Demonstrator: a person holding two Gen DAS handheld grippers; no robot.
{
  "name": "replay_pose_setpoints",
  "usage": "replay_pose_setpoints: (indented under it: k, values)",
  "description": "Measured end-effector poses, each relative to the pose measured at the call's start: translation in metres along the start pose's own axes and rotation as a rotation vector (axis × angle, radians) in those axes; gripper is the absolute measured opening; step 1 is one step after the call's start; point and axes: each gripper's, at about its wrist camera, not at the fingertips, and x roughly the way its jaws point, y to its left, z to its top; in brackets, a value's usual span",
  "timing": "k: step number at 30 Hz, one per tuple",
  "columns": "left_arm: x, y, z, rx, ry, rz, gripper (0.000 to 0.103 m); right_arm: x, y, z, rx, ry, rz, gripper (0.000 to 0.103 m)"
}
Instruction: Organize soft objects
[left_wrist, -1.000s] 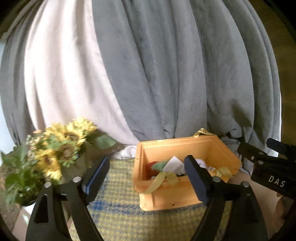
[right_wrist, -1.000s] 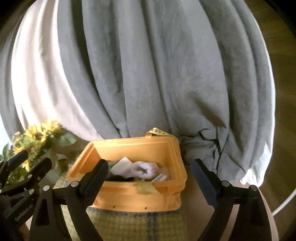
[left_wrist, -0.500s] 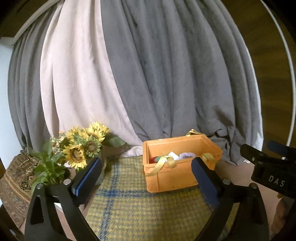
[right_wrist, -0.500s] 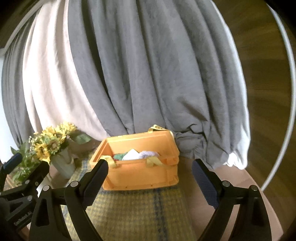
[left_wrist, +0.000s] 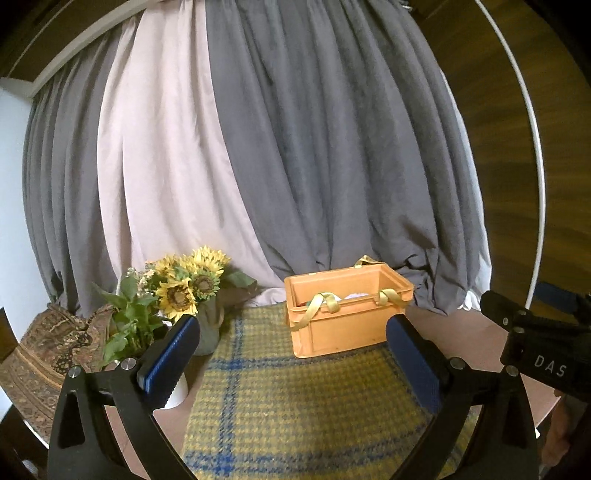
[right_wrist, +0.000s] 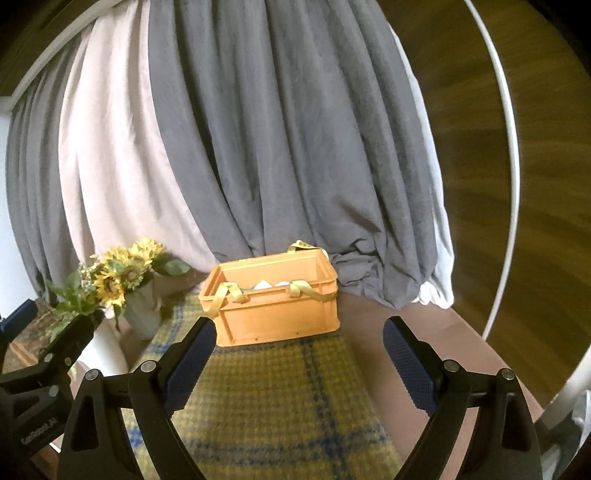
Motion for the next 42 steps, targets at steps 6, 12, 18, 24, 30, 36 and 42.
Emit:
replay_pose_setpoints:
  k: [6, 12, 18, 24, 30, 36, 42]
  values:
    - [-0.034, -0.007, -0.005, -0.023, 0.004, -0.005, 0.103, -0.038, -0.007, -0.004, -0.019, -0.041, -0.007, 0.093]
    - [-0.068, -0.024, -0.016, -0.034, 0.017, 0.029, 0.103, -0.072, -0.022, -0.011, -0.056, -0.061, -0.002, 0.095]
    - [-0.100, -0.039, -0.028, -0.039, 0.022, 0.045, 0.103, -0.106, -0.035, -0.023, -0.078, -0.067, 0.010, 0.095]
    - [-0.128, -0.048, -0.035, -0.043, 0.008, 0.062, 0.103, -0.132, -0.046, -0.035, -0.069, -0.059, 0.026, 0.095]
    - [-0.151, -0.053, -0.037, -0.043, -0.004, 0.070, 0.103, -0.151, -0.051, -0.042, -0.069, -0.065, 0.036, 0.095]
    - [-0.164, -0.058, -0.039, -0.042, -0.005, 0.072, 0.103, -0.164, -0.057, -0.048, -0.067, -0.066, 0.042, 0.095]
    - [-0.174, -0.063, -0.039, -0.044, -0.014, 0.070, 0.103, -0.176, -0.063, -0.050, -0.073, -0.073, 0.043, 0.095]
